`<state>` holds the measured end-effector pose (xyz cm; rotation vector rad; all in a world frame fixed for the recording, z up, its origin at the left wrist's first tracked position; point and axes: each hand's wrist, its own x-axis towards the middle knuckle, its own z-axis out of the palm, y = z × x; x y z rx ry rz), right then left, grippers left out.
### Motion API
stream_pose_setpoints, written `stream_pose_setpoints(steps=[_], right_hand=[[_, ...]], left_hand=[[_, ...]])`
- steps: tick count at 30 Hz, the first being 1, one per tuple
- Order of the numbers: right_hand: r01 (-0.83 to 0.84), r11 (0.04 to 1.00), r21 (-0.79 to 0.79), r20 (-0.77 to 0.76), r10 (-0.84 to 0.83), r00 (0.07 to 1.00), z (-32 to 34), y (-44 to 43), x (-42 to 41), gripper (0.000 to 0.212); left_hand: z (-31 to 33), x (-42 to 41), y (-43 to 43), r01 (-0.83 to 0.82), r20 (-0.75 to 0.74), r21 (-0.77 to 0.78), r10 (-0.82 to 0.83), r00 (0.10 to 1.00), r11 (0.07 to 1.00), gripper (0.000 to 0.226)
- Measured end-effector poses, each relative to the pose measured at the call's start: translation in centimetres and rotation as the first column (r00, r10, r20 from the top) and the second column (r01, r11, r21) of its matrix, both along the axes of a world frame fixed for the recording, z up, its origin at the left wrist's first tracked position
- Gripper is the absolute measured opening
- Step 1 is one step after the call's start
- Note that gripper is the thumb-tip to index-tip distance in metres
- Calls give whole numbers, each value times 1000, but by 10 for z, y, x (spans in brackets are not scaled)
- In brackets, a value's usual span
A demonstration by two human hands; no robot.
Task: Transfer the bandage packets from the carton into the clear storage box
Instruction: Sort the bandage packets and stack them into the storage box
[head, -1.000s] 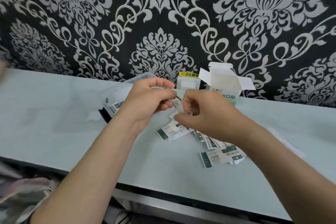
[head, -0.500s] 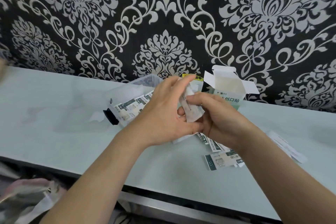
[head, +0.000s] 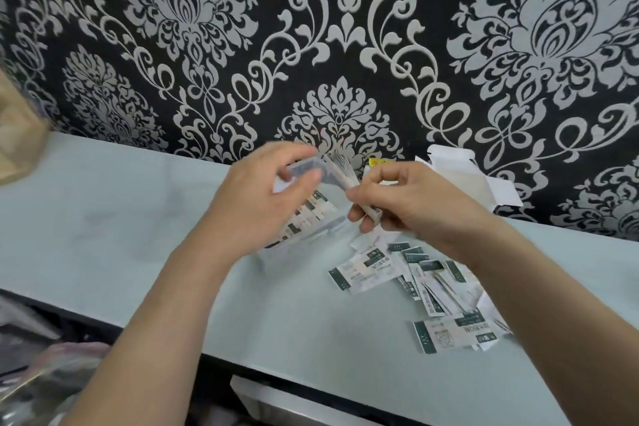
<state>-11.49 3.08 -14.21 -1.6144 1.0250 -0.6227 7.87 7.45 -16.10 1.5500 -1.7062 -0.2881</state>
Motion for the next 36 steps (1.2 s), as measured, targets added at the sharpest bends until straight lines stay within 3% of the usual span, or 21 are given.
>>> stream_pose_setpoints(steps=[2,5,8,11,14,17,24,30,36], right_hand=[[-14,994,-106,-100,3,995,7,-4,9,19],[-61,961,-269,-283,-18,959,13,-16,29,25],[-156,930,-332,-423,1,906,14,-31,57,23],[-295,905,-307,-618,46,785,1,-44,84,22],[-352,881,-315,-736,8,677,-13,-48,100,33],[-402,854,-330,-792,-19,611,-23,-48,110,41],[-444,842,-305,-840,-18,542,-37,-48,123,28],[-438,868,-233,-856,31,516,-40,-49,124,32],[-422,879,-222,-845,43,534,-45,-53,124,27]], left_hand=[[-5,23,-1,-146,169,9,142,975,989,19],[-21,46,-5,-251,333,85,209,919,964,33],[-27,51,-5,-244,318,76,208,925,967,31],[-29,54,-2,-307,303,38,282,910,951,19],[-32,55,0,-313,340,95,264,902,945,23],[-39,59,0,-240,395,133,171,903,962,27],[-49,70,-2,-53,447,152,-21,894,987,49],[-48,65,-1,-25,478,231,-91,874,973,68],[-50,57,-3,-53,498,303,-110,860,952,60]])
